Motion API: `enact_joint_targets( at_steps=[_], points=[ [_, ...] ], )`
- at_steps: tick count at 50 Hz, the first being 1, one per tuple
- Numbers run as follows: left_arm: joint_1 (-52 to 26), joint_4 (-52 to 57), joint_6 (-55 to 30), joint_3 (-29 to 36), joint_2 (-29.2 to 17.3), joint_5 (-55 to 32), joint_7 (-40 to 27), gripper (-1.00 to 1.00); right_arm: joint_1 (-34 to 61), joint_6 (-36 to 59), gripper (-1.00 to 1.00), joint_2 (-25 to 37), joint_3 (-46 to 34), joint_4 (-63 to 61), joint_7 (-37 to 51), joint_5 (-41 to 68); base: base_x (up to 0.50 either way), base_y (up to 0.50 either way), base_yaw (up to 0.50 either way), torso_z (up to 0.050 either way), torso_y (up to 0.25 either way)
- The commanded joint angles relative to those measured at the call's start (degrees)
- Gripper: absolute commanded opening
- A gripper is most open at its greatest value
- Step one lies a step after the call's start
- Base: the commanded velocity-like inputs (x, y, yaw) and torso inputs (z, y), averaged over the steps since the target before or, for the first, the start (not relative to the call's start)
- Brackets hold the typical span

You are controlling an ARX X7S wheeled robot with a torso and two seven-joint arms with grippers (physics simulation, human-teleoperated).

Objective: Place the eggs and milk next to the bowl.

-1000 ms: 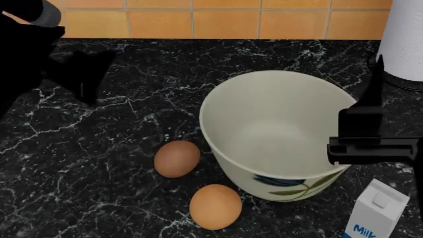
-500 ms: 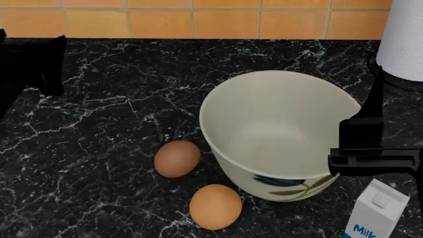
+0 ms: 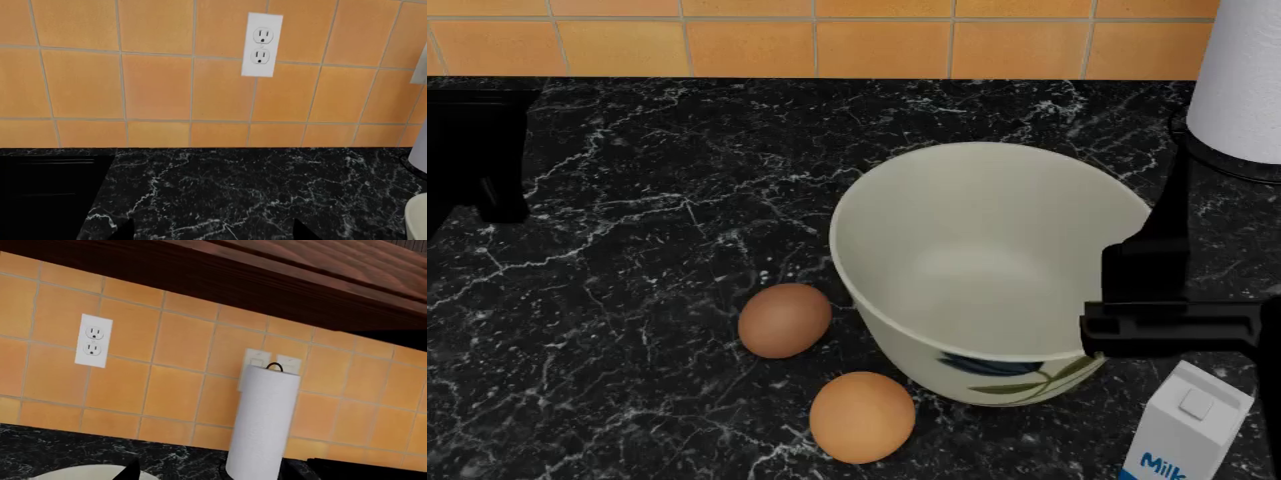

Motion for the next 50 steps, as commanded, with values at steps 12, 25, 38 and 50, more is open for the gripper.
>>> enact_joint_targets(
  at_steps=[12, 25, 38, 50],
  points=[
    [2.2, 0.0, 1.7, 0.4, 0.3, 1.1, 1.6, 1.00, 2.9, -0.2, 1.00, 14.9, 2.8, 7.4, 36.0, 51.4, 0.00, 0.00, 0.00, 0.000, 0.000],
    [1.9, -1.0, 1.8, 1.4, 1.5, 2.2, 2.7, 1.00, -3.1, -3.5, 1.00, 20.1, 8.0, 6.4, 37.1, 60.5, 0.00, 0.00, 0.00, 0.000, 0.000],
    [2.1, -0.7, 1.8, 1.7, 1.9, 2.3, 2.9, 1.00, -11.3, -2.4, 1.00, 21.4, 17.4, 5.6, 36.0, 68.6, 0.00, 0.00, 0.00, 0.000, 0.000],
    [2.3, -0.5, 2.1, 2.3, 2.2, 3.0, 3.2, 1.00, -17.8, -1.2, 1.00, 21.8, 24.7, 5.6, 36.7, 75.2, 0.00, 0.00, 0.00, 0.000, 0.000]
  ],
)
